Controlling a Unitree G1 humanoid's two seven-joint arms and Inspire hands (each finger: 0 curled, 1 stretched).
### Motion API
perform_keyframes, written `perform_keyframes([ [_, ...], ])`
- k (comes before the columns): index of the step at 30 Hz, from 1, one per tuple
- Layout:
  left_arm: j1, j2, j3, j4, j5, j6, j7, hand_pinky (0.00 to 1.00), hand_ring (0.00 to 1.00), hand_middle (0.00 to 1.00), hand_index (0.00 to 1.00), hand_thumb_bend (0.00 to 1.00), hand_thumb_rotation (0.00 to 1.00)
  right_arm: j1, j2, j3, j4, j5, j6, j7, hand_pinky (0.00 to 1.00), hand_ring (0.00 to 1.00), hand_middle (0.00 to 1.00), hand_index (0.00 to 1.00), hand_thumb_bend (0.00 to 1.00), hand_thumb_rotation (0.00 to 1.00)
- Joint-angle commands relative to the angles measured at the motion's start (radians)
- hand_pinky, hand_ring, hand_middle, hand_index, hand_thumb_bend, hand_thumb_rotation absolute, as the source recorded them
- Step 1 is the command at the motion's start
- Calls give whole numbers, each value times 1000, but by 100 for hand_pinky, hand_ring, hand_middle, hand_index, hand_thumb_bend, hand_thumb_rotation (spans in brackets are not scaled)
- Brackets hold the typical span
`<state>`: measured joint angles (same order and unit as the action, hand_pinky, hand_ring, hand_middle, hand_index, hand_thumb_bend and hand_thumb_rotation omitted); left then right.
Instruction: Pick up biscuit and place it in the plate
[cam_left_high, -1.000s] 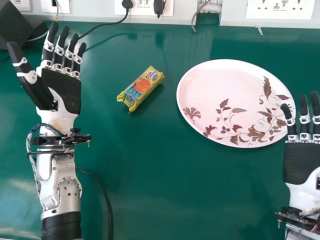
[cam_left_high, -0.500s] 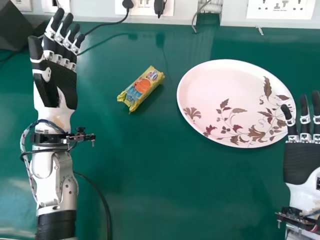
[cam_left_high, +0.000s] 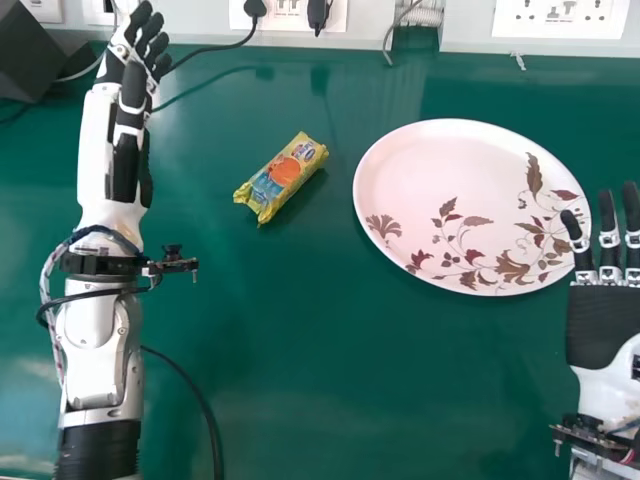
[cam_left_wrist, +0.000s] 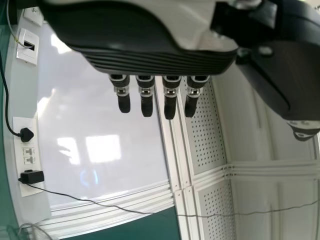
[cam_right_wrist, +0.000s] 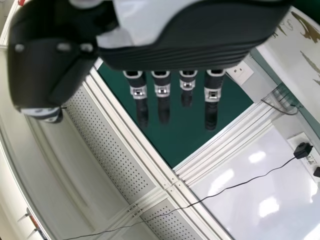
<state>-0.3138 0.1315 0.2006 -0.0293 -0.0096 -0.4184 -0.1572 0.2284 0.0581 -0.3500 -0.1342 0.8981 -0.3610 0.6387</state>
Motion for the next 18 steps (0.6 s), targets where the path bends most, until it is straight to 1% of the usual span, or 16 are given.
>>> perform_keyframes([
  [1,25,18,-16,-34,17,36,12,100,100,100,99,100,68,32,58,-6,66,14,5,9,79,91,94,89,86,42],
  [4,26,30,-27,-57,44,69,26,100,100,100,99,100,69,28,57,-9,74,8,-3,12,82,92,95,90,90,44],
  [8,33,40,-47,-112,84,135,43,100,100,100,99,100,70,27,58,-9,76,3,-5,8,84,94,96,91,92,44],
  [10,34,41,-59,-138,103,166,51,100,100,100,99,100,69,27,59,-8,75,6,-2,7,86,96,98,93,92,43],
  [15,30,49,-84,-168,144,202,63,100,100,100,98,100,68,27,61,-8,77,12,1,6,88,98,100,95,91,42],
  [18,21,53,-94,-167,153,213,63,100,100,100,98,100,69,29,64,-6,75,7,-2,3,85,98,100,97,91,42],
])
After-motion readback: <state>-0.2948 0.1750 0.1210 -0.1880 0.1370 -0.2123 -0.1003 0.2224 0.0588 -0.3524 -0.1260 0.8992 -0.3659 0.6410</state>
